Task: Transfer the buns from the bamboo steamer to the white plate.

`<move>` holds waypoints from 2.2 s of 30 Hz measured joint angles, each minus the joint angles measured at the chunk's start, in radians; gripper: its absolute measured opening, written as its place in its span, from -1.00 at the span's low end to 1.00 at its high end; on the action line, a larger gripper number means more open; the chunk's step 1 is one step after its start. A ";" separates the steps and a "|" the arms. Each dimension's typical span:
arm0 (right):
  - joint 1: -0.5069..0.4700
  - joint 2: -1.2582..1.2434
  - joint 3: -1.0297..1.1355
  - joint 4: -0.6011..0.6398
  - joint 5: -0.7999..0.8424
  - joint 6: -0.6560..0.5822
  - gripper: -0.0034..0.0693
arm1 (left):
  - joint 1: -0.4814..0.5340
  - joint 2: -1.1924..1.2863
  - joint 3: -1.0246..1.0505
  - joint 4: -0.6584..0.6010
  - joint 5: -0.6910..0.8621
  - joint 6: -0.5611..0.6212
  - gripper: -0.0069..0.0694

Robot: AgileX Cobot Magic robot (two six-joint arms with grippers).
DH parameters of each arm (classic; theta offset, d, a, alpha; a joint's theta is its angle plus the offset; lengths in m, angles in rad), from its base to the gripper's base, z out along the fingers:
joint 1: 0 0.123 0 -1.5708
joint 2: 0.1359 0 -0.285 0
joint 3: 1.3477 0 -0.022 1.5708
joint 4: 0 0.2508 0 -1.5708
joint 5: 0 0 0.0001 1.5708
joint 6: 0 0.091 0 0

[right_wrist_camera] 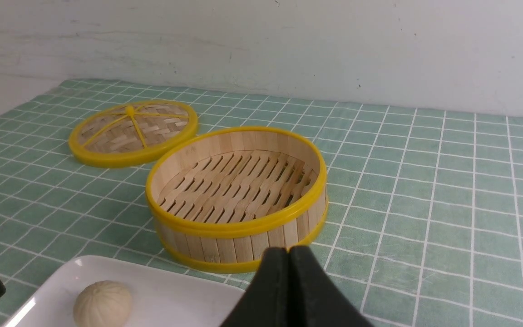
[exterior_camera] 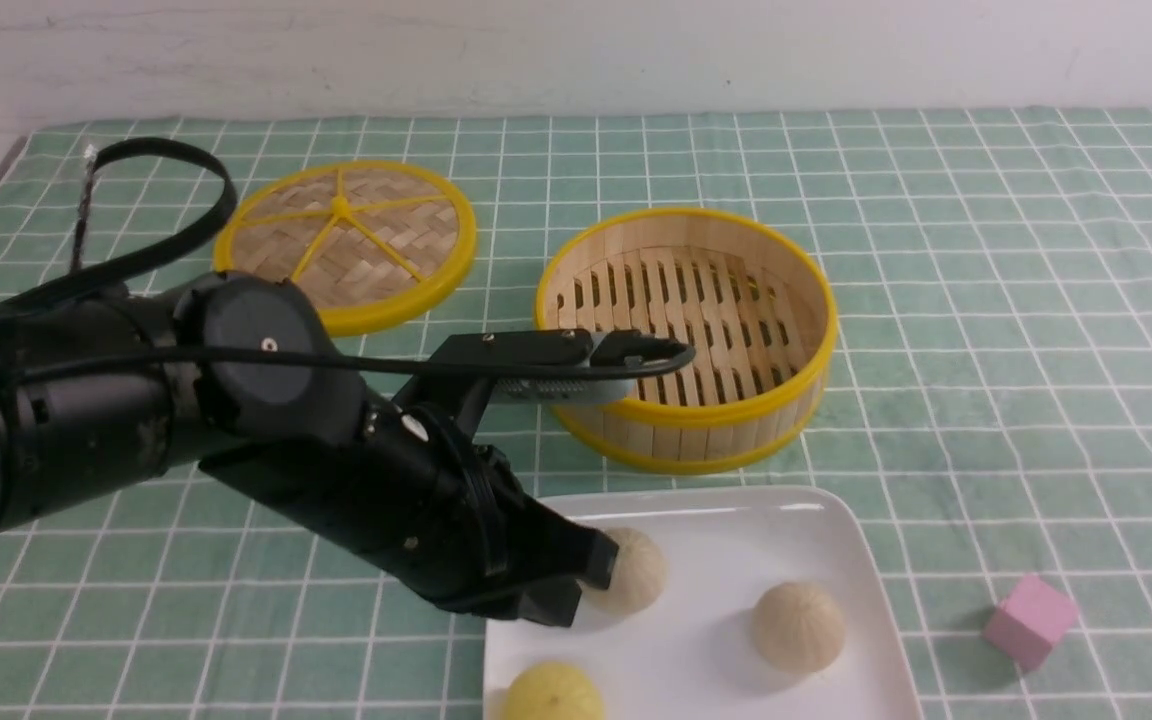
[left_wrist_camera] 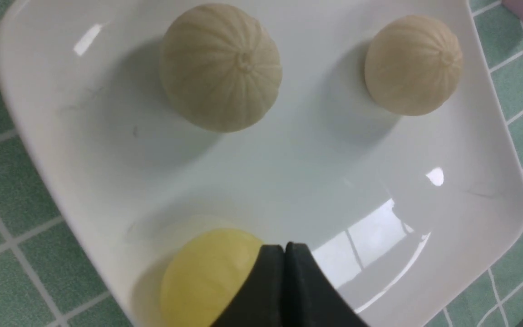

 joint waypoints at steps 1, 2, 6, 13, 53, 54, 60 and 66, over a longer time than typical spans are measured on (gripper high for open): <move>0.000 0.000 0.000 0.000 0.000 0.000 -0.91 | 0.000 0.000 0.000 0.001 0.000 0.000 -0.81; 0.000 0.000 0.000 0.001 0.000 0.000 -0.91 | 0.000 0.000 0.000 0.002 0.000 0.000 -0.80; 0.000 0.000 0.001 0.001 -0.002 0.000 -0.91 | 0.000 0.000 0.000 0.003 0.000 0.000 -0.79; -0.024 -0.085 0.080 0.000 -0.013 0.000 -0.90 | 0.000 0.000 0.000 0.006 0.000 0.000 -0.77; -0.318 -0.319 0.378 -0.075 0.105 0.000 -0.81 | 0.000 -0.872 0.121 0.421 0.206 -0.209 -0.76; -0.318 -0.319 0.378 -0.075 0.105 0.000 -0.81 | 0.000 -0.920 0.172 0.423 0.187 -0.234 -0.76; -0.318 -0.319 0.378 -0.075 0.105 0.000 -0.81 | 0.000 -1.084 0.412 0.392 -0.021 -0.321 -0.76; -0.318 -0.319 0.378 -0.075 0.105 0.000 -0.81 | 0.000 -1.139 0.552 0.357 -0.331 -0.445 -0.75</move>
